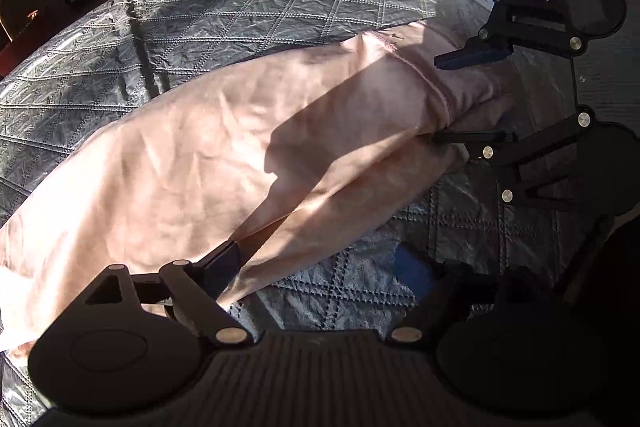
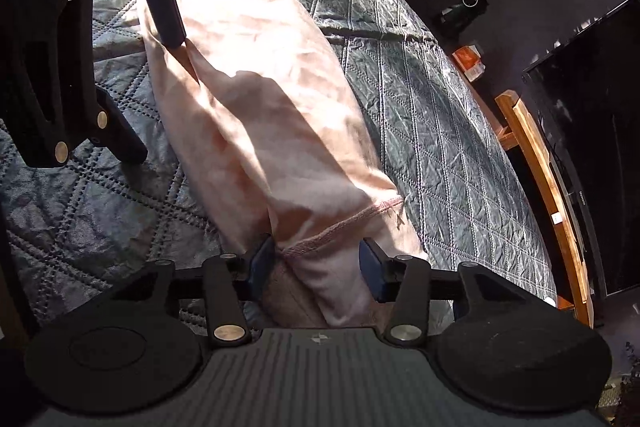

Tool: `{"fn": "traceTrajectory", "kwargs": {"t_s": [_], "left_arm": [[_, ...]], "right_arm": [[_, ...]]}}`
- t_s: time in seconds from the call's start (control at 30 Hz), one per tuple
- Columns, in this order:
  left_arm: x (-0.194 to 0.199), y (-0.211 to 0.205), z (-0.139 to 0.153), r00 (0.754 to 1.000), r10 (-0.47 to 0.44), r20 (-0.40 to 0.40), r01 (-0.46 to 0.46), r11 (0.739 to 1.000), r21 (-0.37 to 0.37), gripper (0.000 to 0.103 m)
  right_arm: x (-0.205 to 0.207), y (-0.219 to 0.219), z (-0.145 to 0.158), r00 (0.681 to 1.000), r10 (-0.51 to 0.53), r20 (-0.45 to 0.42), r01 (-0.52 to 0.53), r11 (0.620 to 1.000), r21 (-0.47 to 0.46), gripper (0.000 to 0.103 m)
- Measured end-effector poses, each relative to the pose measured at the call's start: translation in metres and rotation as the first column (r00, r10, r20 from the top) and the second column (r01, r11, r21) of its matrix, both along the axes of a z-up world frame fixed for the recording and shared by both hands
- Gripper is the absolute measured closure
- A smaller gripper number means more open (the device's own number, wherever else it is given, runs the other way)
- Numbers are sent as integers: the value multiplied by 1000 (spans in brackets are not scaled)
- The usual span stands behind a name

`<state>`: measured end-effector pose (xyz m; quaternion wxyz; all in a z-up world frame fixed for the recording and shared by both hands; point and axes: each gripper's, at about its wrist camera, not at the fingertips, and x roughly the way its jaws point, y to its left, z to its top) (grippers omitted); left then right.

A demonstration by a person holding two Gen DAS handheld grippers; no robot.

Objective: Fold clothes

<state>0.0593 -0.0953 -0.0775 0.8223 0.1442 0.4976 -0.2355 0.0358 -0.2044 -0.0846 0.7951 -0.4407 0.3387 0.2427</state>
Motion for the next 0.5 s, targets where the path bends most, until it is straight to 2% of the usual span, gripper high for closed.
{"fn": "traceTrajectory", "kwargs": {"t_s": [0.03,0.07,0.17,0.5], "left_arm": [[0,0,0,1000,0,0,0,1000,-2,17],[-1,-1,-1,1000,-2,2,2,1000,0,15],[-2,-3,-2,1000,-2,4,2,1000,1,13],[-2,-6,-4,1000,-9,1,9,1000,3,7]], "right_arm": [[0,0,0,1000,3,3,-3,1000,1,63],[-1,0,0,1000,3,7,-3,1000,2,77],[-2,-1,4,1000,-12,28,11,1000,23,86],[-31,-10,27,998,18,62,-21,999,47,88]]}}
